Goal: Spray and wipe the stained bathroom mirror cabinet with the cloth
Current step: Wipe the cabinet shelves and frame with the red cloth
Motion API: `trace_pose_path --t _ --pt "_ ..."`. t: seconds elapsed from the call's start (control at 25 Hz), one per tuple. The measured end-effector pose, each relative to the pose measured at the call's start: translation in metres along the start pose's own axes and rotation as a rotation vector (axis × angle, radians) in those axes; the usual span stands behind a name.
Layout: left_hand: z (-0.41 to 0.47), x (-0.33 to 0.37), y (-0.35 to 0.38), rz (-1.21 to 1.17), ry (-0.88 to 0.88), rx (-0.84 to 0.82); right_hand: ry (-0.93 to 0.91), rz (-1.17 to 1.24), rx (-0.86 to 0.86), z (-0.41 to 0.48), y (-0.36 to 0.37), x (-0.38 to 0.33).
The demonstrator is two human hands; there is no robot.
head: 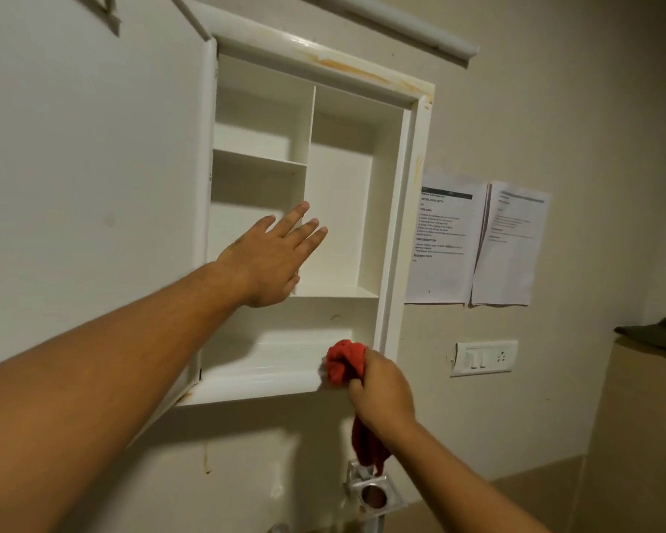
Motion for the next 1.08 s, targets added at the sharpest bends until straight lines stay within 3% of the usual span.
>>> trace_pose_path --t 0.16,0.2,0.28,0.36,0.48,0.6,0.68,1.0,1.08 --pt "-0.002 -0.004 -0.02 -0.057 0.027 -0.055 -0.007 0.595 -0.3 -0.005 0.001 -0.045" --pt "-0.003 -0.009 -0.028 -0.057 0.019 -0.047 -0.018 0.676 -0.282 0.001 -0.013 -0.055" --pt "-0.004 -0.023 -0.041 -0.028 -0.012 -0.002 -0.094 0.685 -0.078 0.028 -0.06 -0.073" --pt "-0.005 -0.034 -0.053 0.007 -0.035 0.054 -0.19 0.414 0.237 0.057 -0.117 -0.091" --pt "-0.003 -0.048 -0.068 0.016 -0.079 0.098 -0.427 -0.315 0.558 0.093 -0.17 -0.135" --pt "0.001 -0.058 -0.074 -0.027 -0.118 0.115 -0.428 -0.773 0.355 0.129 -0.134 -0.147" --pt "0.001 -0.061 -0.071 -0.034 -0.133 0.099 -0.32 -0.87 0.153 0.142 -0.09 -0.132" --pt "-0.005 -0.069 -0.065 -0.054 -0.176 0.083 -0.033 -0.553 -0.039 0.158 -0.041 -0.106" --pt "-0.005 -0.066 -0.066 -0.066 -0.173 0.069 0.028 -0.314 -0.068 0.165 -0.037 -0.109"
Point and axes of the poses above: each hand's wrist, its own z-axis towards the middle knuckle, its own y-axis out of the palm, x = y × z, the point moved 5 cm from there along z, towards the middle knuckle, and after that the axes turned 4 degrees about -x, right-handed, at the moved point
